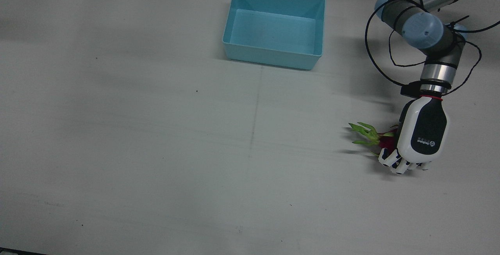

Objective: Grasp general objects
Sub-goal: 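Close the left hand's fingers around the dragon fruit, then lift the dragon fruit off the table with the left hand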

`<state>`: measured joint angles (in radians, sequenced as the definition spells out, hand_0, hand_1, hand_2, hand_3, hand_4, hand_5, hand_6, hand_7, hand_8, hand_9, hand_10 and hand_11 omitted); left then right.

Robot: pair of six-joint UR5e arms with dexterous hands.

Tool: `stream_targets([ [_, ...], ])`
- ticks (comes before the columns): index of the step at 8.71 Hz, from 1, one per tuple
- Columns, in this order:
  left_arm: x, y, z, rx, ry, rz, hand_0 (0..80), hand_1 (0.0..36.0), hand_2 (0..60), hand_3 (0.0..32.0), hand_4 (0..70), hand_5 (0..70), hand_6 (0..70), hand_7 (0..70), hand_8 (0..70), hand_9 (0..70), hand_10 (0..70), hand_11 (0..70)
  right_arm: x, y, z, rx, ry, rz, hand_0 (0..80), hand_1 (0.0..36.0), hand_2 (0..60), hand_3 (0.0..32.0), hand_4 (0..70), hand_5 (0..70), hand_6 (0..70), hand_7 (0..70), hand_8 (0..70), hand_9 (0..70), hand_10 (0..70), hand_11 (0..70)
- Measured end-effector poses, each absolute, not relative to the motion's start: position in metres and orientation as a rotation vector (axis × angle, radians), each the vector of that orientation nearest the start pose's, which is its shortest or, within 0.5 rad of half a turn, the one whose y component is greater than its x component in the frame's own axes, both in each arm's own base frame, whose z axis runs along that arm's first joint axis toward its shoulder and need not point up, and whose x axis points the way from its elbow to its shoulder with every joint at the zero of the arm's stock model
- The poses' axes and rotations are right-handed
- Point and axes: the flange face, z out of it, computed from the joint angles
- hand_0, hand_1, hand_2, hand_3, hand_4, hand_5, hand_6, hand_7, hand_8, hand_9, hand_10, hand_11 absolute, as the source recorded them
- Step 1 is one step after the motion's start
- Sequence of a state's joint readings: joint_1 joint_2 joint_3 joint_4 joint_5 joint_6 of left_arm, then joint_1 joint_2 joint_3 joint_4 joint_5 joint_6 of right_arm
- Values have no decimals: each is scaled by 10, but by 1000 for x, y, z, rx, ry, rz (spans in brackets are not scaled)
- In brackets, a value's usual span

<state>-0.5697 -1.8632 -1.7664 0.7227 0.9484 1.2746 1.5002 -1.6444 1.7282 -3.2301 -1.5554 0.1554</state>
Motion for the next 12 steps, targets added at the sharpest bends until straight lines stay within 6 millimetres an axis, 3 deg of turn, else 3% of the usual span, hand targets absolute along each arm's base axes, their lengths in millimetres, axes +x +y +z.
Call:
stream_targets([
  [1,334,-441,489,733,1286,-1128,800,360,600,0,575,700,700,700,700,700,700,700,102,-467,653,228,2156,-2174,0,0,0,0,0,0,0,0,0,0,0,0],
  [3,320,-440,459,672,1337,-1101,800,360,600,0,612,700,700,700,700,700,700,700,102,-467,653,227,2157,-2174,0,0,0,0,0,0,0,0,0,0,0,0],
  [5,297,-487,417,532,1534,-997,800,340,600,0,679,700,700,700,700,700,700,700,102,-467,653,227,2157,-2174,0,0,0,0,0,0,0,0,0,0,0,0],
  [6,291,-520,394,428,1664,-921,800,246,377,0,700,700,700,700,700,700,700,700,102,-467,653,227,2157,-2174,0,0,0,0,0,0,0,0,0,0,0,0],
  [7,292,-548,375,295,1797,-857,800,258,546,0,700,700,700,700,700,700,700,700,102,-467,653,227,2156,-2175,0,0,0,0,0,0,0,0,0,0,0,0],
  [8,291,-566,354,160,1923,-791,800,310,600,0,700,700,700,700,700,700,700,700,102,-467,653,227,2156,-2175,0,0,0,0,0,0,0,0,0,0,0,0],
  [9,284,-567,328,75,2001,-729,800,331,600,0,700,700,700,700,700,700,700,700,102,-467,653,227,2157,-2174,0,0,0,0,0,0,0,0,0,0,0,0],
  [10,279,-552,299,16,2036,-663,800,334,600,0,700,700,700,700,700,700,700,700,102,-467,653,227,2157,-2174,0,0,0,0,0,0,0,0,0,0,0,0],
  [11,284,-523,271,-49,2055,-584,800,313,600,0,700,700,700,700,700,700,700,700,102,-467,653,228,2157,-2174,0,0,0,0,0,0,0,0,0,0,0,0],
  [12,303,-492,253,-118,2060,-514,800,299,600,0,700,700,700,700,700,700,700,700,102,-467,653,228,2158,-2174,0,0,0,0,0,0,0,0,0,0,0,0],
])
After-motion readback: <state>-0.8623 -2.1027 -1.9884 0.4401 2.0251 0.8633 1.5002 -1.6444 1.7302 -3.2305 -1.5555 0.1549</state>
